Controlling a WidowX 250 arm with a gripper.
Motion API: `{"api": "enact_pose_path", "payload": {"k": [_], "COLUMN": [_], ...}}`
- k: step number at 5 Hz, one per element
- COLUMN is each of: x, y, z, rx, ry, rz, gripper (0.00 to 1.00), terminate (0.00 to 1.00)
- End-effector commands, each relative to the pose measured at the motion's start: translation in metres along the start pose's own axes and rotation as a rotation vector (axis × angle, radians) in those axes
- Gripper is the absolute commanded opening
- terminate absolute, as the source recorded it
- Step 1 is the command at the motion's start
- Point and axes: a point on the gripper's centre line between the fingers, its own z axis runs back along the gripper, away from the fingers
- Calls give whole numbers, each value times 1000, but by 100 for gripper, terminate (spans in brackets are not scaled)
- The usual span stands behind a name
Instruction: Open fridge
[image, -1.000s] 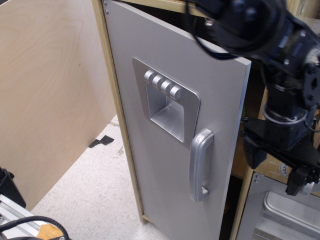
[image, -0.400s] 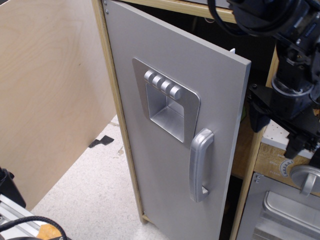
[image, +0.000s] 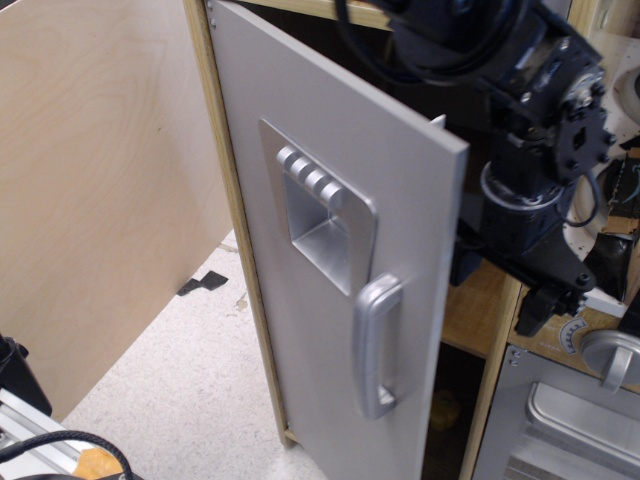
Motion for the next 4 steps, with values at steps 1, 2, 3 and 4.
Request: {"api": "enact_pose_path", "payload": {"k": [1, 2, 3, 4], "x": [-37, -62, -80, -89], "y": [0, 18, 43, 72], "z": [30, 33, 32, 32], "rx": [-34, -38, -42, -44], "ry": [5, 7, 3, 4], "rz": [83, 101, 107, 91], "gripper": [100, 100, 100, 100], "terminate": [0, 0, 0, 0]}}
